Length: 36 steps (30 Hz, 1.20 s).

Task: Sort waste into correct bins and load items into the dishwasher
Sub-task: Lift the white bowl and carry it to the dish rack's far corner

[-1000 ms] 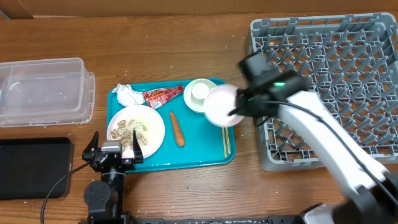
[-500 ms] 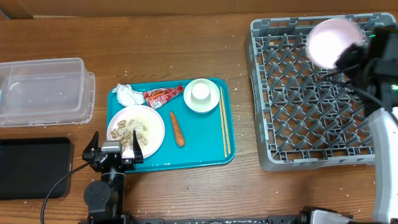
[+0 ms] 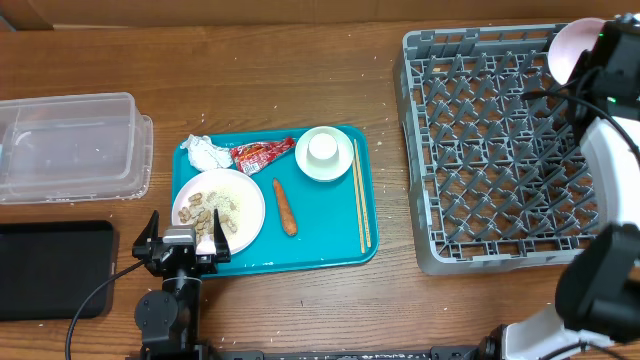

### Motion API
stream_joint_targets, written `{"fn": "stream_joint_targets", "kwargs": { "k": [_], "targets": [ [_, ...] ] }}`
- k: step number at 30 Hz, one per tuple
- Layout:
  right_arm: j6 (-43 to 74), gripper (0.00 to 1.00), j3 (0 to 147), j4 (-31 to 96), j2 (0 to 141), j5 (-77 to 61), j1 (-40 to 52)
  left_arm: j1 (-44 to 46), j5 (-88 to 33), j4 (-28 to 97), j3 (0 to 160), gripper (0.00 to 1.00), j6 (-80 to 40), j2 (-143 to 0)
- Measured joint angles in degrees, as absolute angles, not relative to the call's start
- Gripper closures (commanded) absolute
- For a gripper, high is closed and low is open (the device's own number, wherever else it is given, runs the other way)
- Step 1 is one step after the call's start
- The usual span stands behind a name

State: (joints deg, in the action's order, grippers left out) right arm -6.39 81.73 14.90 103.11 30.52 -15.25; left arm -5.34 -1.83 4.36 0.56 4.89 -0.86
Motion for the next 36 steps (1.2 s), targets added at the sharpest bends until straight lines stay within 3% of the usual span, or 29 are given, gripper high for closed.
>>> {"fn": "stream_joint_targets", "kwargs": {
  "k": [11,27,33,36],
  "targets": [
    [-27.20,0.92,81.62,4.40,109.43,36.05,-15.25,-5.34,-1.83,4.36,0.56,0.00,4.89,-0.86],
    [-30.11,0.96,81.73,4.27,113.47,44.49,-8.86,-5.34,-1.85,4.36,0.56,0.00,4.89,-0.86],
    [-28.29,0.81,81.73,5.23,113.65,48.99,-6.22,-5.34,-1.85,4.36,0.56,0.00,4.86,-0.86],
    [-26.35,0.61,81.69,7.81,113.89,49.32,-4.67,-5.34,-1.85,4.36,0.56,0.00,4.86,-0.86]
  ]
}}
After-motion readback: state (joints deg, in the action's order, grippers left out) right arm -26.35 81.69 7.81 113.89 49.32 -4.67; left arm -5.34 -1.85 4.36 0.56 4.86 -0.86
